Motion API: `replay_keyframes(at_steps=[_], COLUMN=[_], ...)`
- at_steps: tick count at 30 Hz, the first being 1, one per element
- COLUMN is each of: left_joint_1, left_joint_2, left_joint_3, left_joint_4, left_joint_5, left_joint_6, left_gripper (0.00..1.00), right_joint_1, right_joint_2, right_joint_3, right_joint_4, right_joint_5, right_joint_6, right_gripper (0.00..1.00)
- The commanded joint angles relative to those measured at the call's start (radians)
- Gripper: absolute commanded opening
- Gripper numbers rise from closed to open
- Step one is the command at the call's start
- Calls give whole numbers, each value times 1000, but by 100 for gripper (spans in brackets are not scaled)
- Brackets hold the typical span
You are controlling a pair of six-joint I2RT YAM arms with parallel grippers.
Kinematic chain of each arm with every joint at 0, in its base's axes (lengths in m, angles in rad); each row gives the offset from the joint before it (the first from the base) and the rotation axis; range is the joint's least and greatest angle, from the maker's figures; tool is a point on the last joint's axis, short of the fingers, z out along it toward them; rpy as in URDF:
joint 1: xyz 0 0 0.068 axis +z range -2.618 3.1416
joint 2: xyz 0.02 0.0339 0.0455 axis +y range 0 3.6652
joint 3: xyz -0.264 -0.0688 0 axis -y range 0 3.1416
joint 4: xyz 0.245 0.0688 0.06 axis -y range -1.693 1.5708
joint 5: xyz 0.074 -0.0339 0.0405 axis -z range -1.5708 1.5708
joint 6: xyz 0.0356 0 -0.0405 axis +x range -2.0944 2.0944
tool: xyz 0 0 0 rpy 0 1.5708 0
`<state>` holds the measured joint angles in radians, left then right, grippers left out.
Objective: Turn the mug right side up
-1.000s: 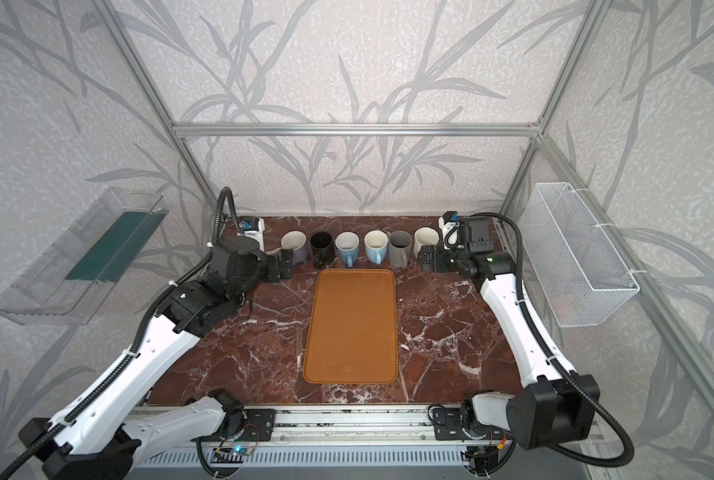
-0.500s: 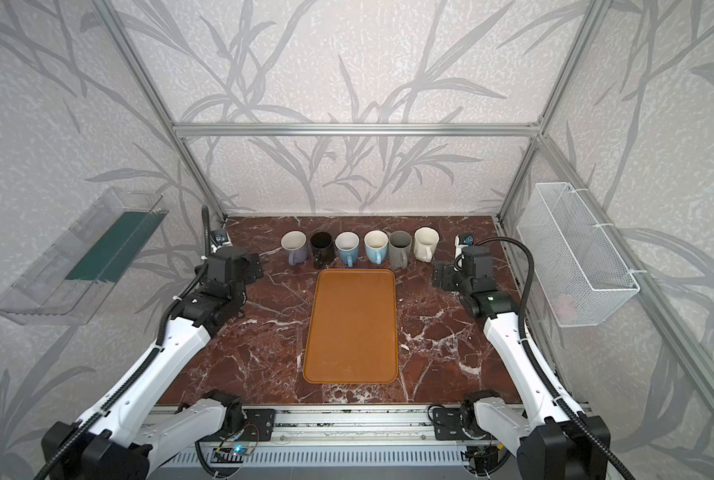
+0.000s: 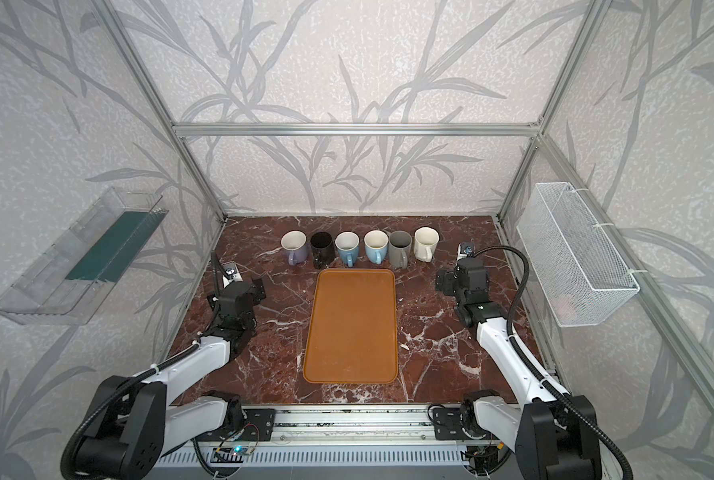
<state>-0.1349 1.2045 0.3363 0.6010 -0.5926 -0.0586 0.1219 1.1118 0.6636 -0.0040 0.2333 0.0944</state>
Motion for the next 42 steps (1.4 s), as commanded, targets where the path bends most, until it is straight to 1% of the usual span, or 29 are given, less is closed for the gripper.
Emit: replay_keyframes(at_steps=[1,4,7,12,15,17,20,22,24,25,26,29,31,33,34,36,40,41,42], left_joint_1=[13,20,20,20,21,21,29,45,63,66,67,77,85,116,132,152,154,154,155], left_joint_2=[85,153,202,269,327,330,328,332,354,378,401,363,385,365,367,361,361,360,361], left_joint_3=[-54,-60,-60,-65,-63,-51,-38,-36,-42,-41,-40,-25,-10,26,39,36,35,35,36], left_joint_4=[331,390,425,497,561,535,506,496,508,525,572,473,482,380,356,349,352,352,352], left_joint_5=[0,-8,10,40,65,112,147,216,292,315,315,341,349,361,381,418,421,421,421], left_joint_6=[55,38,38,52,69,80,80,80,79,85,103,79,79,33,19,8,6,7,7], left_gripper=[99,99,99,99,99,99,99,99,99,99,99,99,99,99,99,99,99,99,99], right_joint_1=[-11,-17,-25,-48,-59,-66,-74,-74,-74,-74,-74,-74,-74,-75,-76,-75,-76,-75,-75], right_joint_2=[-1,29,54,93,131,144,168,187,209,216,221,230,242,271,285,328,397,431,457], right_joint_3=[-43,-46,-47,-86,-88,-97,-142,-165,-183,-186,-189,-196,-208,-237,-247,-266,-292,-294,-296], right_joint_4=[143,163,178,272,297,322,433,503,553,563,569,583,604,671,699,776,873,920,965], right_joint_5=[-26,-54,-70,-103,-114,-135,-178,-209,-220,-220,-222,-242,-241,-233,-232,-229,-233,-243,-283], right_joint_6=[-38,-61,-75,-81,-100,-105,-105,-105,-104,-106,-109,-118,-117,-113,-112,-110,-111,-114,-134], right_gripper=[99,99,99,99,99,99,99,99,99,99,99,99,99,99,99,99,99,99,99])
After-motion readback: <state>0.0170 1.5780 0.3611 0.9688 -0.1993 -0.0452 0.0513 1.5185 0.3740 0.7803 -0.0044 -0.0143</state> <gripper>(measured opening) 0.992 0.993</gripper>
